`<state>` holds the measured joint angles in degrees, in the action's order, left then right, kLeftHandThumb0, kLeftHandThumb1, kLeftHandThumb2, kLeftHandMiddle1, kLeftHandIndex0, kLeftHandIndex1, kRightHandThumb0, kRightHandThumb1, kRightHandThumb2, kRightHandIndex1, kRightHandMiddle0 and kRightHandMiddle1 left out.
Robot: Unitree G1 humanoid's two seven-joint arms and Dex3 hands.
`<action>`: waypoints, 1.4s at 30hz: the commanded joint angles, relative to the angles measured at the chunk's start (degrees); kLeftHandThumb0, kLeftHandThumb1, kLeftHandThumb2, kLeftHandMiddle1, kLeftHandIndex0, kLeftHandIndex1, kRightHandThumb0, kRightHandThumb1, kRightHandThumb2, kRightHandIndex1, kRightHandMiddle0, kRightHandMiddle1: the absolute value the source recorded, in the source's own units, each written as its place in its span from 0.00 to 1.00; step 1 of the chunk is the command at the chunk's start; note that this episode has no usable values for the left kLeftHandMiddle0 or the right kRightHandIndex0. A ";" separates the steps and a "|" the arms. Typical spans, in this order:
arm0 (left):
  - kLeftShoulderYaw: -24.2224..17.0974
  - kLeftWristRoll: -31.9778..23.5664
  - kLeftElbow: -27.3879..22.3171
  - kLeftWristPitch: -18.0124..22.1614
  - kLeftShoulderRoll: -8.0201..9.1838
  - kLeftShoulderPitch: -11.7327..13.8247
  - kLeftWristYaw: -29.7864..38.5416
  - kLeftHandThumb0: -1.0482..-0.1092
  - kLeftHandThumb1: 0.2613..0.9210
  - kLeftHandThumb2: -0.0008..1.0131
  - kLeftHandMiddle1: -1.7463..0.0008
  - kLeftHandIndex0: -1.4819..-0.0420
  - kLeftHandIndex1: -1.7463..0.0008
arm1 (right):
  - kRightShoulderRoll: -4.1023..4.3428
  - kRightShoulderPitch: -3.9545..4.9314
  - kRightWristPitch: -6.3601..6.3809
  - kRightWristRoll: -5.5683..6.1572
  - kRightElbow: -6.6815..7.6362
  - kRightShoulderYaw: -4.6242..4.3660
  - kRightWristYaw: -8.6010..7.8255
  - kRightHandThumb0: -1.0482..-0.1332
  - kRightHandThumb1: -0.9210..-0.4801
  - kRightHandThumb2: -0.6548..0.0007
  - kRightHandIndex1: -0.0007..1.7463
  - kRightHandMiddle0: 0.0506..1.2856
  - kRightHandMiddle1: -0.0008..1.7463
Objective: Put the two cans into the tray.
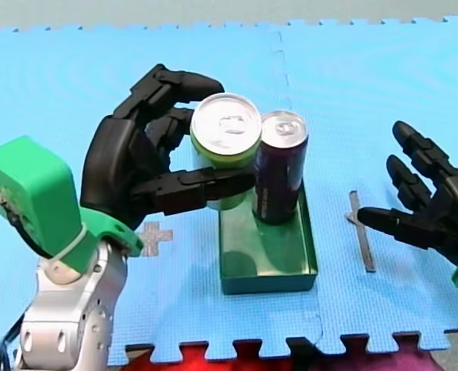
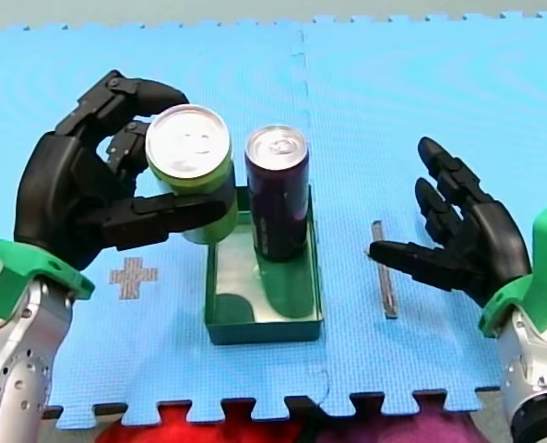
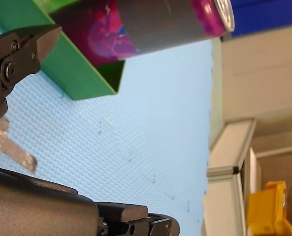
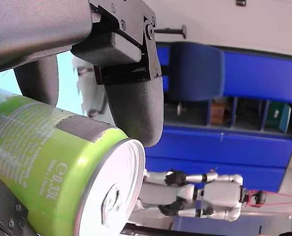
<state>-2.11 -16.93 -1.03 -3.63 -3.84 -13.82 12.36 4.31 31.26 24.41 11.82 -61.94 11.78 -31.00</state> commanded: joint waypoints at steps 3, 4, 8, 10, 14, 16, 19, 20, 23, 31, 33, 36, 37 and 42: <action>0.62 0.43 -0.20 0.35 -0.40 -0.28 -0.49 0.31 1.00 0.05 0.00 0.59 0.00 | 0.10 0.02 0.35 0.05 0.41 0.07 0.09 0.31 0.55 1.00 0.00 0.09 0.00; 0.73 0.45 -0.28 0.12 -0.43 -0.25 -0.57 0.31 1.00 0.04 0.00 0.59 0.00 | 0.08 0.00 0.36 0.05 0.43 0.06 0.10 0.31 0.55 1.00 0.00 0.09 0.00; 1.10 0.16 -0.38 -0.80 -0.56 -0.05 -0.58 0.30 1.00 0.04 0.00 0.59 0.00 | -0.01 -0.08 0.43 0.05 0.45 0.05 0.13 0.31 0.54 1.00 0.00 0.09 0.00; 1.22 -0.05 -0.30 -1.02 -0.77 0.01 -0.52 0.29 1.00 0.04 0.00 0.59 0.00 | -0.02 -0.05 0.49 0.07 0.33 0.07 0.10 0.31 0.54 1.00 0.00 0.09 0.00; 1.64 -0.31 -0.46 -1.41 -1.31 0.26 -0.48 0.29 1.00 0.04 0.00 0.59 0.00 | -0.02 -0.05 0.71 0.00 0.23 0.04 0.10 0.31 0.54 1.00 0.00 0.09 0.00; 2.17 0.02 -1.10 -1.68 -1.57 0.74 -0.77 0.28 1.00 0.03 0.00 0.59 0.00 | -0.02 -0.08 0.80 -0.03 0.26 0.02 0.15 0.32 0.55 1.00 0.00 0.09 0.00; 3.12 0.79 -2.50 -2.23 -1.85 1.97 -1.47 0.27 1.00 0.03 0.00 0.59 0.00 | 0.02 -0.07 0.80 -0.06 0.32 0.01 0.24 0.32 0.55 1.00 0.00 0.09 0.00; 3.39 0.99 -2.80 -2.44 -1.94 2.36 -1.69 0.27 1.00 0.03 0.00 0.59 0.00 | 0.04 -0.07 0.78 -0.06 0.38 0.01 0.27 0.32 0.55 1.00 0.00 0.09 0.00; 3.85 1.05 -3.43 -3.11 -2.08 3.17 -1.92 0.26 1.00 0.03 0.00 0.59 0.00 | 0.09 -0.11 0.69 -0.06 0.58 -0.01 0.32 0.33 0.55 1.00 0.00 0.09 0.00; 5.02 1.05 -6.39 -4.43 -2.27 5.25 -2.35 0.27 1.00 0.02 0.00 0.60 0.00 | 0.01 -0.27 0.47 0.02 0.97 0.00 0.46 0.33 0.54 1.00 0.00 0.09 0.00; 5.42 1.25 -7.29 -4.62 -2.34 5.79 -2.61 0.27 1.00 0.02 0.00 0.60 0.00 | 0.04 -0.32 0.41 0.04 1.07 0.00 0.44 0.33 0.54 1.00 0.00 0.09 0.00; 6.07 1.87 -8.22 -4.48 -2.46 6.58 -3.11 0.27 1.00 0.02 0.00 0.60 0.00 | 0.08 -0.41 0.38 0.12 1.16 0.04 0.31 0.33 0.54 1.00 0.00 0.09 0.00; 6.27 2.17 -8.43 -4.34 -2.47 6.84 -3.28 0.27 1.00 0.02 0.00 0.60 0.00 | 0.08 -0.42 0.39 0.14 1.14 0.05 0.27 0.33 0.54 1.00 0.00 0.09 0.00; 6.94 3.60 -8.79 -3.61 -2.48 8.10 -3.79 0.28 1.00 0.02 0.00 0.60 0.00 | 0.18 -0.56 0.42 0.23 1.30 0.08 -0.01 0.32 0.54 1.00 0.00 0.09 0.00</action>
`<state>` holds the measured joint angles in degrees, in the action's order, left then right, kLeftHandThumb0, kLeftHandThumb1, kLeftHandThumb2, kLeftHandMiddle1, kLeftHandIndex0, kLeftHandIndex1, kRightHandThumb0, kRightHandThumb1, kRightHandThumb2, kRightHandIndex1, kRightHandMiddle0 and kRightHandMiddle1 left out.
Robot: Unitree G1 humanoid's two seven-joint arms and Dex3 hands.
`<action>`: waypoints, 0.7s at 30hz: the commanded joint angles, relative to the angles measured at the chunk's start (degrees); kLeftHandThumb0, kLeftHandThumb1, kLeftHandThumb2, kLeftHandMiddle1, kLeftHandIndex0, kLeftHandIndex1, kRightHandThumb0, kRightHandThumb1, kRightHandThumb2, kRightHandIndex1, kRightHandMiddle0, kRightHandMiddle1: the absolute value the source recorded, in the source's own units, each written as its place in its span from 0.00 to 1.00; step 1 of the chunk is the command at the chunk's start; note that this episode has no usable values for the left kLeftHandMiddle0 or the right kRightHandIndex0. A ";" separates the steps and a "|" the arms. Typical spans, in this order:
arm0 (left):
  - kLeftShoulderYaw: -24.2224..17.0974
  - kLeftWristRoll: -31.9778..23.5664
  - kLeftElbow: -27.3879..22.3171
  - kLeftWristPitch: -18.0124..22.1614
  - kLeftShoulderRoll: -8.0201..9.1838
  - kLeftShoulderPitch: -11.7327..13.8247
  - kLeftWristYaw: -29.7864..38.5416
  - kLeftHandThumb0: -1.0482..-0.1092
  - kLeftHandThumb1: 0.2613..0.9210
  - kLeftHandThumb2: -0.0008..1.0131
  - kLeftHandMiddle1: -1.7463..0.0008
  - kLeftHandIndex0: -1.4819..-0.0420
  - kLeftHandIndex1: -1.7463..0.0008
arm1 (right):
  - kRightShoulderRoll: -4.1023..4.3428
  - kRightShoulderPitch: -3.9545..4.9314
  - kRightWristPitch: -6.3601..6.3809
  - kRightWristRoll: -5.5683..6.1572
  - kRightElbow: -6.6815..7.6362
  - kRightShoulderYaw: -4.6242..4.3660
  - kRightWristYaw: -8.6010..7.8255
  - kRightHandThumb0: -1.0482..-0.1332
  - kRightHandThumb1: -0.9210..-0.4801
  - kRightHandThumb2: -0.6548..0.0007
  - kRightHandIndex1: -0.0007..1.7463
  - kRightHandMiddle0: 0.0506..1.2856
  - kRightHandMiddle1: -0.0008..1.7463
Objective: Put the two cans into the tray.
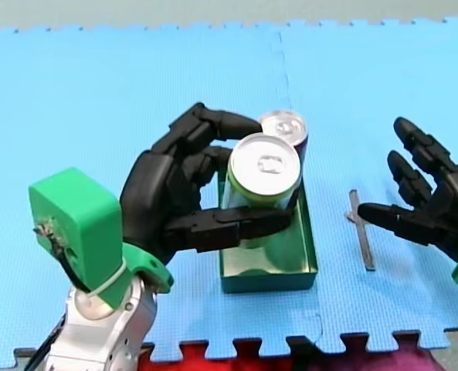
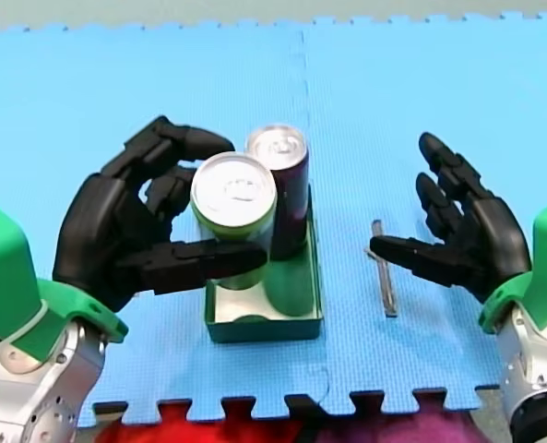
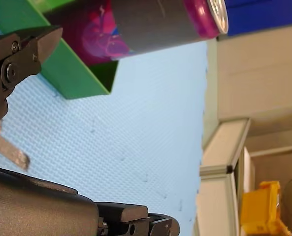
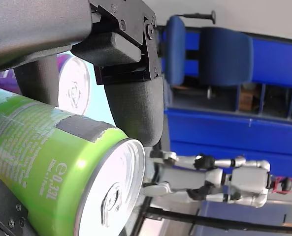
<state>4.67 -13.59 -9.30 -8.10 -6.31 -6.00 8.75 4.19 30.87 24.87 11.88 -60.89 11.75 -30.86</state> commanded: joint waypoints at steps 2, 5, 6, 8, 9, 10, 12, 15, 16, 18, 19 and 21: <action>0.29 0.61 -0.43 1.11 -0.04 0.52 -0.29 0.28 1.00 0.02 0.00 0.60 0.00 | 0.37 -0.19 -0.10 0.18 0.29 0.12 -0.21 0.31 0.54 1.00 0.00 0.09 0.00; 0.16 0.83 0.13 1.59 -0.17 0.51 -0.29 0.28 1.00 0.02 0.00 0.60 0.00 | 0.38 -0.23 -0.08 0.15 0.30 0.10 -0.17 0.30 0.53 1.00 0.00 0.09 0.00; 0.09 0.84 0.31 1.74 -0.20 0.50 -0.23 0.28 1.00 0.02 0.00 0.60 0.00 | 0.38 -0.26 -0.06 0.14 0.31 0.08 -0.17 0.30 0.53 1.00 0.00 0.09 0.00; -0.04 0.78 0.64 2.00 -0.19 0.43 -0.10 0.28 1.00 0.02 0.00 0.60 0.00 | 0.37 -0.30 -0.05 0.13 0.30 0.06 -0.18 0.29 0.52 1.00 0.00 0.09 0.00; -0.09 0.74 0.77 2.14 -0.18 0.45 -0.02 0.28 1.00 0.02 0.00 0.60 0.00 | 0.36 -0.33 -0.05 0.14 0.31 0.06 -0.20 0.29 0.52 1.00 0.00 0.09 0.00; -0.10 0.72 0.97 2.34 -0.20 0.50 0.08 0.28 1.00 0.02 0.00 0.60 0.00 | 0.36 -0.34 -0.05 0.16 0.30 0.07 -0.24 0.29 0.52 1.00 0.00 0.09 0.00; -0.04 0.77 1.55 2.97 -0.28 0.75 0.30 0.28 1.00 0.02 0.00 0.60 0.00 | 0.31 -0.38 -0.01 0.21 0.33 0.08 -0.31 0.29 0.53 1.00 0.00 0.09 0.00; 0.03 0.95 2.71 4.25 -0.40 1.25 0.62 0.29 1.00 0.02 0.00 0.60 0.00 | 0.24 -0.50 0.04 0.25 0.53 0.08 -0.41 0.29 0.53 1.00 0.00 0.09 0.00; -0.06 1.00 3.41 4.90 -0.39 1.36 0.79 0.29 1.00 0.02 0.00 0.60 0.00 | 0.24 -0.56 0.04 0.26 0.65 0.08 -0.42 0.29 0.53 1.00 0.00 0.09 0.00; -0.25 1.11 4.50 6.08 -0.35 1.61 1.05 0.31 0.99 0.01 0.00 0.60 0.00 | 0.20 -0.69 0.02 0.28 0.92 0.06 -0.41 0.28 0.52 1.00 0.00 0.09 0.00; -0.28 1.23 4.81 6.59 -0.40 1.78 1.03 0.32 0.99 0.01 0.00 0.60 0.00 | 0.17 -0.76 0.01 0.29 1.06 0.05 -0.40 0.28 0.52 1.00 0.00 0.09 0.00; -0.25 1.54 5.13 7.39 -0.67 2.10 0.73 0.35 0.98 0.01 0.00 0.60 0.00 | 0.12 -0.89 -0.02 0.33 1.29 0.04 -0.42 0.28 0.52 1.00 0.00 0.09 0.00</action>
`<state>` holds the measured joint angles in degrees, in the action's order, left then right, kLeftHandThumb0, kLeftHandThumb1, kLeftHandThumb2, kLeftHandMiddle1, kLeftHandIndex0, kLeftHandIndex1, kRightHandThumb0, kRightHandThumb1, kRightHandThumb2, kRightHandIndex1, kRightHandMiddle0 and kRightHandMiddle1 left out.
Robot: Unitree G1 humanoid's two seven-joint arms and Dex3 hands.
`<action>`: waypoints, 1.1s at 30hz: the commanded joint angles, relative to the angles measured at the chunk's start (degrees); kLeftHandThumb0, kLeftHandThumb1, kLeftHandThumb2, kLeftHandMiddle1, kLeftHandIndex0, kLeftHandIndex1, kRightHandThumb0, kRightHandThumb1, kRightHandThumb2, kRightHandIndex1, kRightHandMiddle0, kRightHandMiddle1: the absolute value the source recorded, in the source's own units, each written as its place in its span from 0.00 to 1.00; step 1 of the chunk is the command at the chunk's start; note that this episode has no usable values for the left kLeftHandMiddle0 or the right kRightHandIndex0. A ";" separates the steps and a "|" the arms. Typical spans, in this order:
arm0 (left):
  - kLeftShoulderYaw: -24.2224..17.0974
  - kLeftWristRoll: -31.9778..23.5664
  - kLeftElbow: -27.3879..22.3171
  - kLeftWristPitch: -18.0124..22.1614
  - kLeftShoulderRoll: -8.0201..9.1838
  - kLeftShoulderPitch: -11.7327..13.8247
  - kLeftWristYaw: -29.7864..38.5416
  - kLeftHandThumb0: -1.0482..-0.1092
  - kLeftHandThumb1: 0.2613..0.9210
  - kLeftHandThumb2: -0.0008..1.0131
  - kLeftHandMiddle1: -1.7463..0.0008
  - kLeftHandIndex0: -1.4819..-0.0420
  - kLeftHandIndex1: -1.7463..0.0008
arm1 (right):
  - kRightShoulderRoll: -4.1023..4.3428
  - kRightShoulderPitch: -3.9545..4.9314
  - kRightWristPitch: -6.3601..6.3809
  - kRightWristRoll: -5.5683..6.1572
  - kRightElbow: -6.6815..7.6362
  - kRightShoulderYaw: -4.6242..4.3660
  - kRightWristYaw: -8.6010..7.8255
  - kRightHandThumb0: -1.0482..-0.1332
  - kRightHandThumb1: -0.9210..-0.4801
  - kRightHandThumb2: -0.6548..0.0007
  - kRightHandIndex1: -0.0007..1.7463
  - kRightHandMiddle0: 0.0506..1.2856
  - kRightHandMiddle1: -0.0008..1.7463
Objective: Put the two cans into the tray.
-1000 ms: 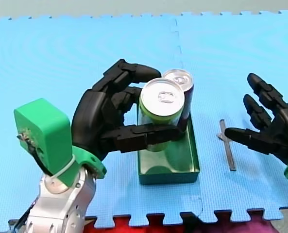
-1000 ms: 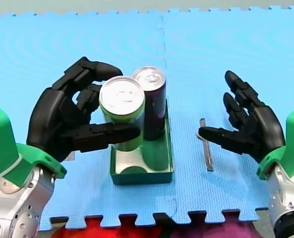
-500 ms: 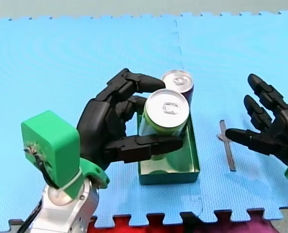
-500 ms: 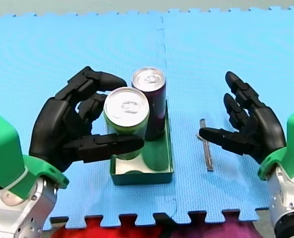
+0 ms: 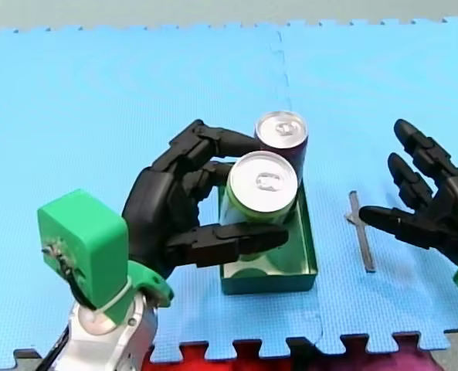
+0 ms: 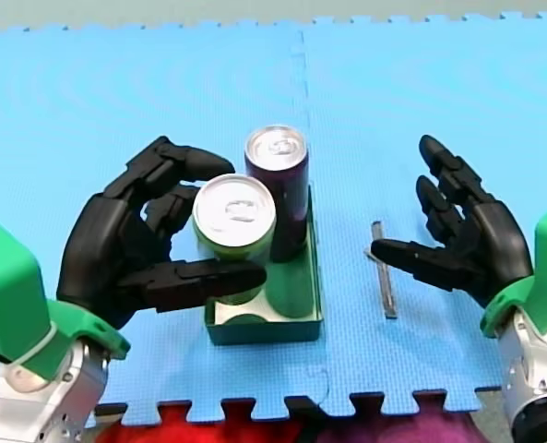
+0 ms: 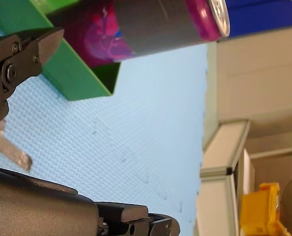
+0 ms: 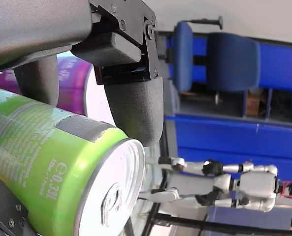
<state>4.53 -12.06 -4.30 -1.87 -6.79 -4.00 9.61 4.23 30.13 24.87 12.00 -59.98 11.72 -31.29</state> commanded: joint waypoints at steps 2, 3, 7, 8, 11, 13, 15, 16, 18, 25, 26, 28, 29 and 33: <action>-0.08 0.27 0.19 1.66 -0.59 0.42 -0.63 0.37 0.97 0.00 0.00 0.60 0.00 | 0.01 -0.26 -0.03 0.20 0.55 0.02 0.02 0.27 0.52 1.00 0.00 0.09 0.00; -0.04 0.34 0.19 1.78 -0.77 0.54 -0.83 0.38 0.96 0.00 0.00 0.60 0.00 | 0.00 -0.31 -0.02 0.20 0.63 0.00 0.02 0.27 0.52 1.00 0.00 0.09 0.00; -0.03 0.64 0.39 2.10 -1.08 0.73 -1.28 0.40 0.94 0.00 0.00 0.60 0.00 | -0.09 -0.53 0.09 0.17 0.89 -0.07 0.04 0.27 0.52 1.00 0.00 0.09 0.00; -0.04 0.69 0.45 2.17 -1.10 0.74 -1.32 0.41 0.94 0.00 0.00 0.60 0.00 | -0.10 -0.56 0.10 0.17 0.94 -0.08 0.05 0.27 0.52 1.00 0.00 0.09 0.00; -0.16 0.56 0.64 2.28 -1.15 0.65 -1.30 0.42 0.93 0.00 0.00 0.60 0.00 | -0.12 -0.53 0.06 0.22 0.96 -0.07 0.07 0.28 0.52 1.00 0.00 0.09 0.00; -0.33 0.36 1.00 2.39 -1.18 0.51 -1.17 0.43 0.93 0.00 0.00 0.61 0.00 | -0.14 -0.44 0.07 0.23 0.85 -0.06 0.08 0.28 0.52 1.00 0.00 0.09 0.00; -0.51 0.06 1.54 2.62 -1.30 0.34 -0.96 0.44 0.92 0.00 0.00 0.61 0.00 | -0.18 -0.40 0.12 0.23 0.79 -0.07 0.08 0.29 0.52 1.00 0.00 0.09 0.00; -0.57 -0.06 1.78 2.75 -1.37 0.27 -0.86 0.45 0.92 0.00 0.00 0.61 0.00 | -0.19 -0.39 0.14 0.23 0.78 -0.07 0.08 0.29 0.52 1.00 0.00 0.09 0.00; -0.76 -0.30 2.45 3.11 -1.60 0.08 -0.69 0.45 0.92 0.00 0.00 0.61 0.00 | -0.21 -0.38 0.13 0.25 0.84 -0.07 0.08 0.30 0.52 1.00 0.00 0.09 0.00; -1.77 -1.44 5.54 4.77 -2.09 -1.22 0.43 0.48 0.91 0.00 0.00 0.61 0.00 | -0.44 -0.53 0.09 0.19 1.38 -0.26 0.28 0.31 0.53 1.00 0.00 0.09 0.00; -1.89 -1.55 5.86 4.98 -2.16 -1.49 0.57 0.48 0.91 0.00 0.00 0.61 0.00 | -0.48 -0.55 0.06 0.19 1.45 -0.30 0.30 0.31 0.53 1.00 0.00 0.09 0.00; -2.15 -1.81 6.53 5.34 -2.32 -2.36 0.81 0.49 0.91 0.00 0.00 0.61 0.00 | -0.59 -0.54 0.00 0.16 1.48 -0.39 0.38 0.31 0.53 1.00 0.00 0.09 0.00; -2.24 -1.87 6.72 5.46 -2.38 -2.81 0.87 0.49 0.91 0.00 0.00 0.61 0.00 | -0.66 -0.52 -0.01 0.13 1.44 -0.43 0.44 0.31 0.53 1.00 0.00 0.09 0.00; -2.15 -1.42 6.59 5.30 -2.43 -4.21 0.46 0.50 0.91 0.00 0.00 0.60 0.00 | -0.85 -0.40 0.01 0.10 1.10 -0.53 0.58 0.33 0.53 1.00 0.00 0.09 0.00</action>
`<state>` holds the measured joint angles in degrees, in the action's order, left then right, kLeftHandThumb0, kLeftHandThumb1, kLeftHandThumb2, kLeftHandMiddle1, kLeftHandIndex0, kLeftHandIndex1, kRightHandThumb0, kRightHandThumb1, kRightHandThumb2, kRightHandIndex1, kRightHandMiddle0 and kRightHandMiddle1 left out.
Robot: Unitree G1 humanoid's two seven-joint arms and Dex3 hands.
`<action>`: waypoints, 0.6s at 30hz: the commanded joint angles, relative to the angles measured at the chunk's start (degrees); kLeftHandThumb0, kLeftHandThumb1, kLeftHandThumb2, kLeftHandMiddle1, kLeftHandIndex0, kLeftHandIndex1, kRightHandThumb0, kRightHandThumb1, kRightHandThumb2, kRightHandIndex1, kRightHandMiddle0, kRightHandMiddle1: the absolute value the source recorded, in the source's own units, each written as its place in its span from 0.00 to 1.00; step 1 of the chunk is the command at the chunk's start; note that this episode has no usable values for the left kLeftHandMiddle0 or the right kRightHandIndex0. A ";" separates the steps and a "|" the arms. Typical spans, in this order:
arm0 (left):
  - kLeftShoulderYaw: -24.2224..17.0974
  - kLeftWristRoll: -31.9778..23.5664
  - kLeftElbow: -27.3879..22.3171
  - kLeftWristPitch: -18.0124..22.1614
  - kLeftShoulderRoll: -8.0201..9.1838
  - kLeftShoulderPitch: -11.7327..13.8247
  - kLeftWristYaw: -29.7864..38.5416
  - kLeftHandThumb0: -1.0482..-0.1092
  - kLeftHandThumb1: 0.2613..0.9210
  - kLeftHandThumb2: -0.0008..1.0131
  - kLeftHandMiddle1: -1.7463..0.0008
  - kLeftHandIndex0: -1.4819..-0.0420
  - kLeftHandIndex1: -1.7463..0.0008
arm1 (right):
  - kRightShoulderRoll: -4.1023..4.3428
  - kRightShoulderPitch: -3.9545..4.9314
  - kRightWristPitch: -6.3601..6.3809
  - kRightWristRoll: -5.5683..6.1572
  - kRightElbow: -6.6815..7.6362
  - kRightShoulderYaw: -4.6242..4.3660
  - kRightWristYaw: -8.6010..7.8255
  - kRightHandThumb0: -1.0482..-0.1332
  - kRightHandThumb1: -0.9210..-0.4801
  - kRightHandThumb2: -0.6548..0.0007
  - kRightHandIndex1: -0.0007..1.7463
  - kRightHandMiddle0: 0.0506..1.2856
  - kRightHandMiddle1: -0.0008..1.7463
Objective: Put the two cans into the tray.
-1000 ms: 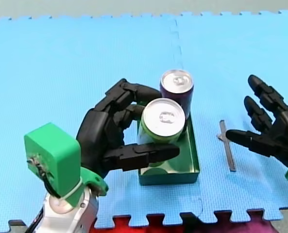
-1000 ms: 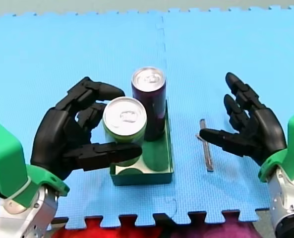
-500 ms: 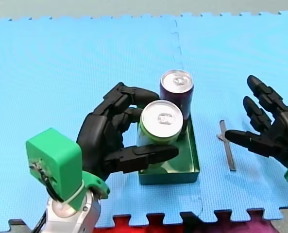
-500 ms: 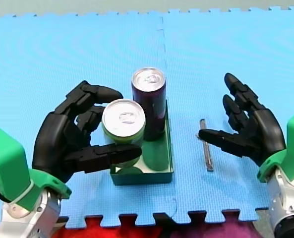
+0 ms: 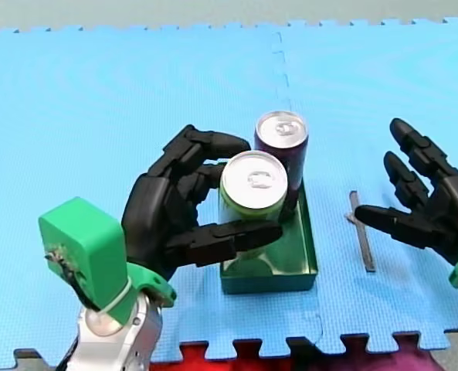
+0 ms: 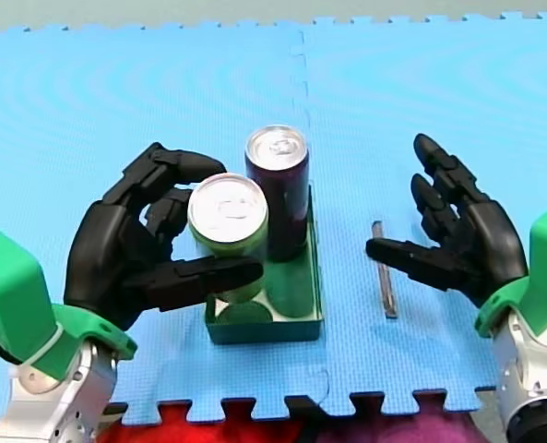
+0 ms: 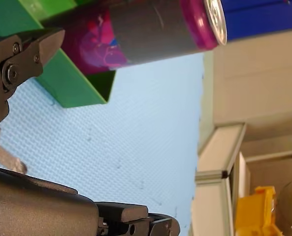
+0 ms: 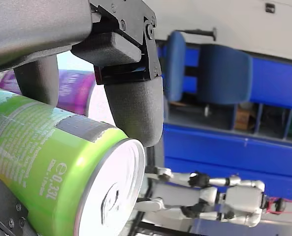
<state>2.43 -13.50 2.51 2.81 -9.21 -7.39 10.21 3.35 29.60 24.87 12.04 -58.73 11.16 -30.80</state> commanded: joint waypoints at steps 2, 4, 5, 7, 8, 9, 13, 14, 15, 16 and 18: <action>0.00 0.17 -0.45 0.48 0.13 -0.93 -0.13 0.50 0.91 0.00 0.00 0.60 0.00 | -0.06 0.20 0.04 0.04 -0.24 0.01 0.19 0.33 0.53 1.00 0.00 0.09 0.00; 0.04 0.20 -0.52 0.44 0.22 -0.84 -0.01 0.51 0.91 0.00 0.00 0.60 0.00 | -0.09 0.24 0.02 0.05 -0.29 0.02 0.25 0.33 0.53 1.00 0.00 0.09 0.00; 0.05 0.18 -0.54 0.41 0.26 -0.80 0.05 0.51 0.91 0.00 0.00 0.60 0.00 | -0.09 0.28 -0.02 0.06 -0.29 0.03 0.28 0.34 0.53 1.00 0.00 0.09 0.00; 0.11 0.15 -0.54 0.40 0.28 -0.70 0.17 0.52 0.91 0.00 0.00 0.60 0.00 | -0.09 0.31 -0.08 0.08 -0.24 0.03 0.33 0.34 0.54 1.00 0.00 0.09 0.00; 0.14 0.13 -0.55 0.40 0.28 -0.65 0.23 0.52 0.91 0.00 0.00 0.60 0.00 | -0.11 0.29 -0.09 0.07 -0.18 0.02 0.36 0.35 0.54 1.00 0.00 0.09 0.00; 0.15 0.08 -0.47 0.44 0.27 -0.63 0.31 0.52 0.91 0.00 0.00 0.60 0.00 | -0.14 0.28 -0.10 0.06 -0.11 -0.01 0.39 0.35 0.54 1.00 0.00 0.09 0.00; 0.20 0.06 -0.15 0.78 0.22 -0.35 0.58 0.53 0.91 0.00 0.00 0.61 0.00 | -0.22 0.21 -0.04 -0.06 0.11 -0.15 0.63 0.37 0.54 1.00 0.00 0.09 0.00; 0.24 0.15 0.06 0.97 0.18 -0.22 0.64 0.53 0.91 0.00 0.00 0.61 0.00 | -0.21 0.18 0.12 -0.22 0.12 -0.23 0.84 0.37 0.54 1.00 0.00 0.09 0.00; 0.30 0.24 0.35 1.13 0.13 -0.10 0.71 0.54 0.91 0.00 0.00 0.61 0.00 | -0.18 0.14 0.41 -0.49 0.11 -0.37 1.19 0.37 0.54 1.00 0.00 0.09 0.00; 0.35 0.27 0.62 1.21 0.10 -0.02 0.80 0.54 0.91 0.00 0.00 0.61 0.00 | -0.14 0.11 0.73 -0.83 0.11 -0.54 1.63 0.36 0.53 0.99 0.00 0.09 0.00; 0.34 0.24 1.42 1.19 0.09 -0.02 1.03 0.54 0.91 0.00 0.00 0.61 0.00 | -0.05 0.06 1.60 -1.68 0.01 -0.90 2.73 0.31 0.47 0.98 0.00 0.09 0.00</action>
<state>2.81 -13.00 3.49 3.29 -9.12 -7.28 11.00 3.03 29.62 25.67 10.74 -58.75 10.44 -28.69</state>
